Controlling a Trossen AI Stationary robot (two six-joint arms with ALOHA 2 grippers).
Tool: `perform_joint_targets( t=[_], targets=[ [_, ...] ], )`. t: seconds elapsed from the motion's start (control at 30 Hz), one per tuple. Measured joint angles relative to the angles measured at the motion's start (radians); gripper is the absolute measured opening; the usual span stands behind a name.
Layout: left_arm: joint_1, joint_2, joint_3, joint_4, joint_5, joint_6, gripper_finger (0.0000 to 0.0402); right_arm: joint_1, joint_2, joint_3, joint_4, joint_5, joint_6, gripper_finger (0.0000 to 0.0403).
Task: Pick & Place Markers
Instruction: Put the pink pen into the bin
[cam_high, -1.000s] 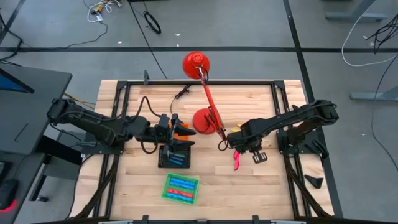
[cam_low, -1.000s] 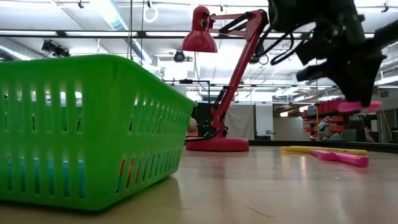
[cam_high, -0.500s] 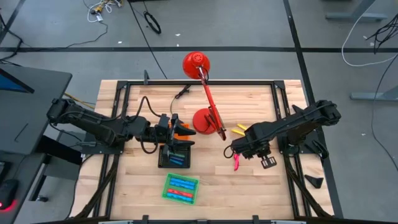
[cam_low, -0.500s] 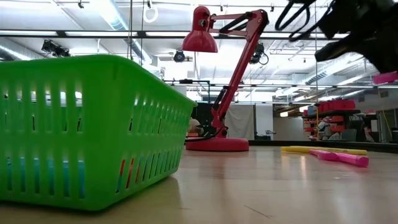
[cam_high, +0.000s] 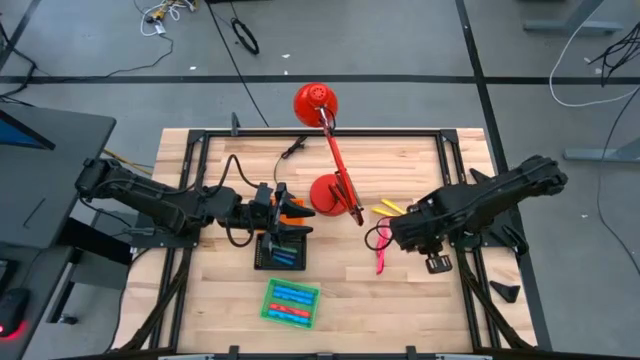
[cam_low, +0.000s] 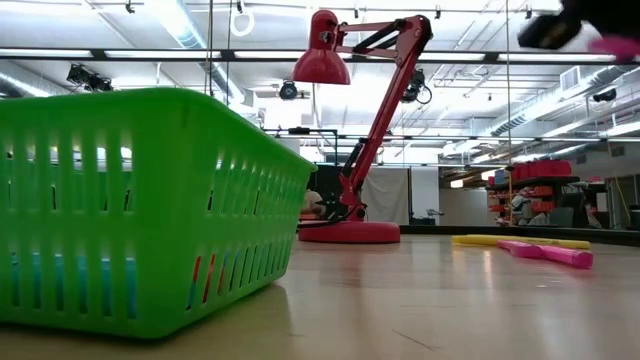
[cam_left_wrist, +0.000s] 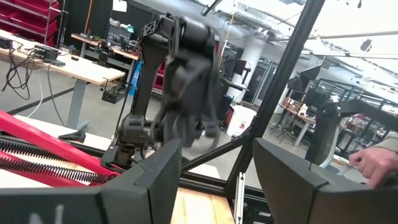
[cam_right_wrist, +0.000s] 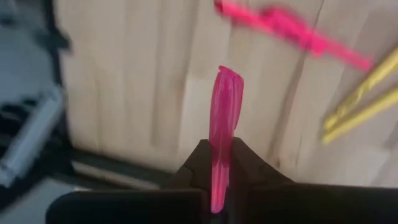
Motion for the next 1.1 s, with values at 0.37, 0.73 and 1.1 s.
perform_joint_targets(
  t=[0.37, 0.73, 1.1],
  targets=[
    [0.0, 0.0, 0.0, 0.002, 0.0, -0.008, 0.0206, 0.0, -0.013, 0.259, 0.147, 0.086, 0.043, 0.0018],
    [0.0, 0.0, 0.0, 0.011, -0.013, -0.008, 0.0206, 0.0, -0.013, 0.389, 0.423, 0.253, 0.04, 0.0018],
    [0.0, 0.0, 0.0, 0.056, -0.019, 0.003, 0.0206, -0.002, -0.013, 0.389, 0.833, 0.347, -0.057, 0.0018]
  ],
)
